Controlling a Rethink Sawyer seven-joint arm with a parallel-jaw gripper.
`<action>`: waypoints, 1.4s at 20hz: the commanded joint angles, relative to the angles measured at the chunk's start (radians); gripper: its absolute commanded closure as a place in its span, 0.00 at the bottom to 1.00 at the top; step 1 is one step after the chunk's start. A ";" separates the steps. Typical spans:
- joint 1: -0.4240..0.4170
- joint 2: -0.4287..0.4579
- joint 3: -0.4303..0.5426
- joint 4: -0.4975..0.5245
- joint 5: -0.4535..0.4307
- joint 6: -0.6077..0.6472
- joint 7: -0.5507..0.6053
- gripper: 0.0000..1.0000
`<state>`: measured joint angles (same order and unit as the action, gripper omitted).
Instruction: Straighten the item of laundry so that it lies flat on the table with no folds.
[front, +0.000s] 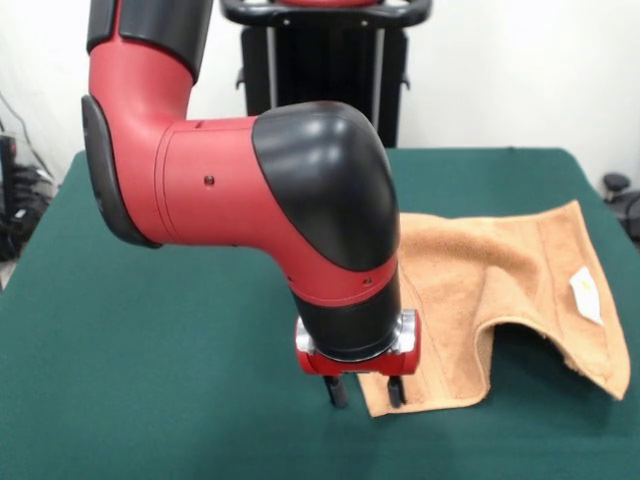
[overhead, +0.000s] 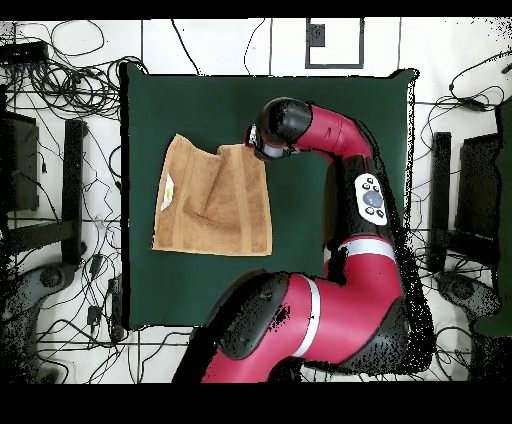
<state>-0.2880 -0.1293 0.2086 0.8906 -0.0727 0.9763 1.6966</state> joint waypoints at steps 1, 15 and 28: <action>0.023 0.072 0.098 -0.019 -0.032 0.082 -0.142 0.00; 0.024 0.090 0.112 -0.023 -0.025 0.068 -0.131 0.00; 0.041 0.070 0.086 -0.023 -0.037 0.058 -0.091 1.00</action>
<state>-0.2885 -0.0993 0.2160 0.8279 -0.0762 1.0381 1.6966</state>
